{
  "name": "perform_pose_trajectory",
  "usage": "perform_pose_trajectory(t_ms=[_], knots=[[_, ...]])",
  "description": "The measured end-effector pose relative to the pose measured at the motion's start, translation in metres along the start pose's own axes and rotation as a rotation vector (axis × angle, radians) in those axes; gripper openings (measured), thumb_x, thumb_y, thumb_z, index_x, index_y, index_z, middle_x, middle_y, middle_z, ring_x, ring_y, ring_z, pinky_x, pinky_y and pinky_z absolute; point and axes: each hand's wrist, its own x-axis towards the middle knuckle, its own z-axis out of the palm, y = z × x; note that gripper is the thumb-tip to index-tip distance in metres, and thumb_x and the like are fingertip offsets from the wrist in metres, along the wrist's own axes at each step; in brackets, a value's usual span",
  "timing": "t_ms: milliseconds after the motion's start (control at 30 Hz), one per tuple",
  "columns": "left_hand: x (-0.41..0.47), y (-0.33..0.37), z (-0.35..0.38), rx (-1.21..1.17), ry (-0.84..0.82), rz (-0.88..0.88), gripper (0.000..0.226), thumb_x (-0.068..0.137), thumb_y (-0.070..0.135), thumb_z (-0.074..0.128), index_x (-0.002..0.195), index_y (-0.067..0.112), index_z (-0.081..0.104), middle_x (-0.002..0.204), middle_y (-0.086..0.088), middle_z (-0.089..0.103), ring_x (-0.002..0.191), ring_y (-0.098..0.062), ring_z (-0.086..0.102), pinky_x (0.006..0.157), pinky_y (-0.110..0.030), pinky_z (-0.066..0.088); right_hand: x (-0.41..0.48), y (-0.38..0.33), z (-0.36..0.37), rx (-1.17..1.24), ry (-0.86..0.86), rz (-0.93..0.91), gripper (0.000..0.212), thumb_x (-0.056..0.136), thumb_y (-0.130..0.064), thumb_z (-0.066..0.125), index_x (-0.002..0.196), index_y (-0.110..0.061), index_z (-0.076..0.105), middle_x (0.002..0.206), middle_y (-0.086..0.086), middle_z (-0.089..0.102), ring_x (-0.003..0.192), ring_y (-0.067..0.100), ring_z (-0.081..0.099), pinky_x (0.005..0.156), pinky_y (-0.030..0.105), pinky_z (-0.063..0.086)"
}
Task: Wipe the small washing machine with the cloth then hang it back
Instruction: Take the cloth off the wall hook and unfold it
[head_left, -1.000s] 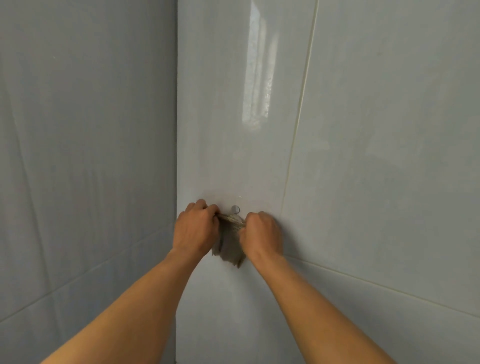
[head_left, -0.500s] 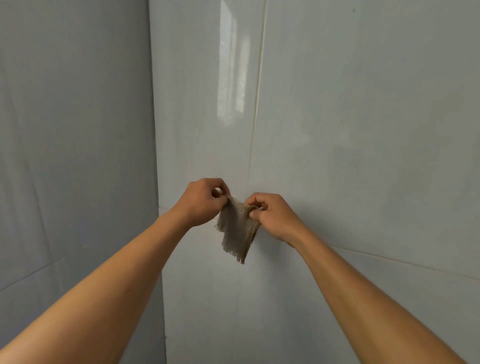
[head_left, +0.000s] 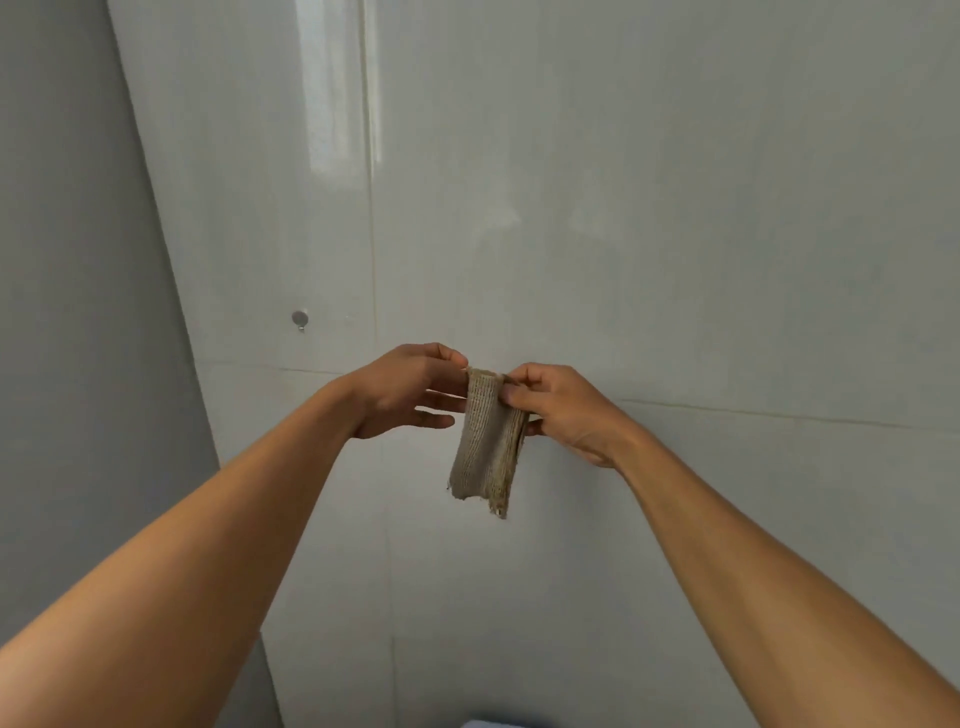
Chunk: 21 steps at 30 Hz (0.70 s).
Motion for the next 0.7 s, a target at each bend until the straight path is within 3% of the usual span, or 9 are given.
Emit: perform_pose_trajectory(t_ms=[100,200,300,500,700], knots=[[0.015,-0.035,0.027,-0.012,0.004,-0.014,0.01,0.093,0.011,0.053,0.101,0.014,0.059,0.101,-0.008,0.073,0.093,-0.023,0.07,0.077,-0.035,0.053,-0.014,0.042,-0.003,-0.002,0.072,0.016,0.012,0.092,-0.025,0.061,0.096,-0.015,0.065,0.089,0.005,0.068,0.085,0.02,0.06,0.078,0.042,0.049],[0.025,-0.078,0.052,-0.036,-0.066,-0.021,0.031,0.093,0.028,0.049,0.112,0.013,0.068,0.11,-0.008,0.072,0.098,-0.021,0.068,0.084,-0.037,0.052,-0.031,0.089,-0.004,-0.012,0.155,0.013,0.008,0.092,-0.023,0.064,0.093,-0.015,0.065,0.088,0.008,0.07,0.078,0.019,0.061,0.072,0.038,0.047],[0.034,-0.137,0.084,0.161,-0.093,0.049,0.036,0.086,0.039,0.068,0.114,0.017,0.069,0.111,0.0,0.072,0.101,-0.014,0.068,0.088,-0.035,0.054,-0.05,0.149,-0.003,-0.022,0.201,0.008,0.017,0.087,-0.024,0.07,0.097,-0.011,0.065,0.097,0.012,0.074,0.088,0.028,0.068,0.077,0.043,0.052],[0.049,-0.249,0.137,0.181,-0.041,0.108,0.021,0.086,0.018,0.07,0.104,0.007,0.069,0.098,-0.004,0.072,0.089,-0.014,0.068,0.084,-0.035,0.056,-0.097,0.259,0.009,-0.02,0.185,0.058,0.026,0.087,-0.026,0.071,0.11,-0.015,0.067,0.104,0.003,0.075,0.103,0.019,0.068,0.093,0.042,0.051],[0.026,-0.308,0.174,0.169,0.003,0.132,0.006,0.088,0.02,0.068,0.093,0.018,0.07,0.094,-0.001,0.071,0.084,-0.013,0.064,0.069,-0.029,0.051,-0.149,0.324,0.039,0.164,0.073,0.143,0.035,0.086,-0.016,0.071,0.119,-0.01,0.064,0.116,0.01,0.07,0.109,0.023,0.066,0.095,0.042,0.052]])
